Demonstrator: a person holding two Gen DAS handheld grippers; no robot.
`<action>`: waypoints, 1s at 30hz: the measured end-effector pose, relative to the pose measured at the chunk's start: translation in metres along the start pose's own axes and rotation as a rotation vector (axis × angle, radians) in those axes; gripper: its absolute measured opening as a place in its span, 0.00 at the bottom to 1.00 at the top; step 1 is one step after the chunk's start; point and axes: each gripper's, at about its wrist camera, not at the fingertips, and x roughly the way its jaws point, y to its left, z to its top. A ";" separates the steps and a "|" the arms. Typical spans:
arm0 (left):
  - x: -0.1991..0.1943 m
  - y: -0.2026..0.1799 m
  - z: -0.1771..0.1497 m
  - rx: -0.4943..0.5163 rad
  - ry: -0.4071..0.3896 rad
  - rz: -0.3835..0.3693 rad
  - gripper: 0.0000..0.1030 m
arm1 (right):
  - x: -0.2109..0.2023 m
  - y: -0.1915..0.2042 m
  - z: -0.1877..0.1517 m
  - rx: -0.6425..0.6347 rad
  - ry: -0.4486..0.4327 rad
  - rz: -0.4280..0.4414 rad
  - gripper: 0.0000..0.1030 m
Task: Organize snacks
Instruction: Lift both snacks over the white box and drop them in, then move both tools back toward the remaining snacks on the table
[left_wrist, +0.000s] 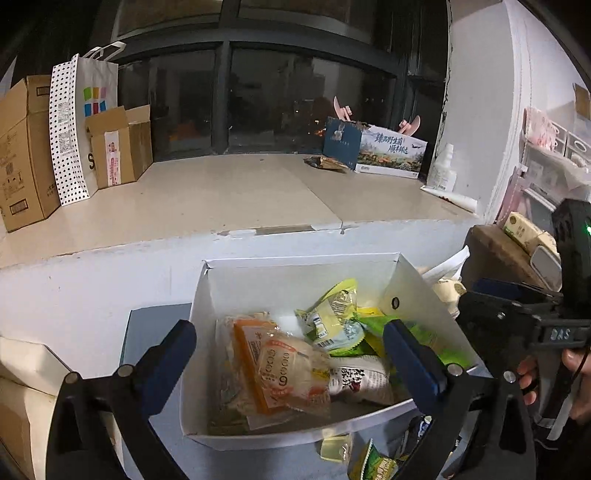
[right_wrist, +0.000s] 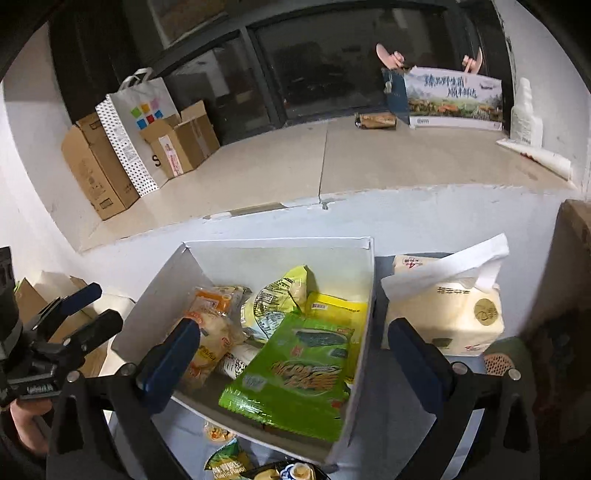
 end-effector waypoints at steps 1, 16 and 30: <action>-0.005 -0.001 -0.001 -0.001 -0.006 -0.004 1.00 | -0.004 0.001 -0.001 -0.005 -0.008 -0.001 1.00; -0.111 -0.060 -0.139 0.049 0.000 -0.148 1.00 | -0.135 0.007 -0.169 -0.082 -0.057 -0.009 1.00; -0.128 -0.093 -0.230 0.030 0.127 -0.215 1.00 | -0.096 0.001 -0.249 -0.062 0.131 -0.139 1.00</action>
